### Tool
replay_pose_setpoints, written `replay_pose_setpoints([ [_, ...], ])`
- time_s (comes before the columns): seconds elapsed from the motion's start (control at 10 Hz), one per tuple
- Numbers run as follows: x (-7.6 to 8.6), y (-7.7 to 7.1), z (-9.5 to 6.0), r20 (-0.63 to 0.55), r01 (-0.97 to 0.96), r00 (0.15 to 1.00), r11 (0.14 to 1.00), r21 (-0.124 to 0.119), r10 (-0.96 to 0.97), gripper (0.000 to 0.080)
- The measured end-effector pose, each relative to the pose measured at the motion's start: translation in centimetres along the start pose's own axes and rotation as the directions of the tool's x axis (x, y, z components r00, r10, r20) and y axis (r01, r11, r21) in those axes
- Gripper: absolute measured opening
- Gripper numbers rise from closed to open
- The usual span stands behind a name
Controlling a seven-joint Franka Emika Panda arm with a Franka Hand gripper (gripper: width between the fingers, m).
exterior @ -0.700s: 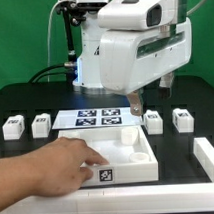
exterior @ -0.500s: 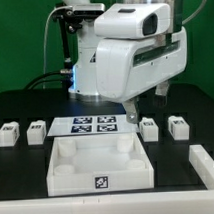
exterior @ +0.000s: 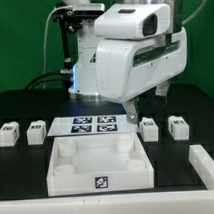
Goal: Assemble one leg
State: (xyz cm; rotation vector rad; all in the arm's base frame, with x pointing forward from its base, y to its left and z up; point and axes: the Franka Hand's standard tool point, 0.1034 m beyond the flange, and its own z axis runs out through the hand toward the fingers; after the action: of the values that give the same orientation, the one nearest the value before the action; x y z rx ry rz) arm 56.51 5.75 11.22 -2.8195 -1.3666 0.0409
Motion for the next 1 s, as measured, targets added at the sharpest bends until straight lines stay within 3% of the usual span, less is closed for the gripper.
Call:
replay_pose_setpoints([
  [0.4,-0.1,0.0,0.1,0.001,0.0,1.0,1.0,0.001,0.0,0.065],
  [0.5,-1.0,-0.2,0.3,-0.005,0.029,1.0,1.0,-0.007,-0.029,0.065],
  [0.7,-6.2,-1.5,1.6,-0.001,0.165,0.986,0.986,-0.013,-0.165,0.065],
  [1.0,-10.9,-2.7,4.7,-0.01,0.384,0.923,0.923,-0.019,-0.384,0.065],
])
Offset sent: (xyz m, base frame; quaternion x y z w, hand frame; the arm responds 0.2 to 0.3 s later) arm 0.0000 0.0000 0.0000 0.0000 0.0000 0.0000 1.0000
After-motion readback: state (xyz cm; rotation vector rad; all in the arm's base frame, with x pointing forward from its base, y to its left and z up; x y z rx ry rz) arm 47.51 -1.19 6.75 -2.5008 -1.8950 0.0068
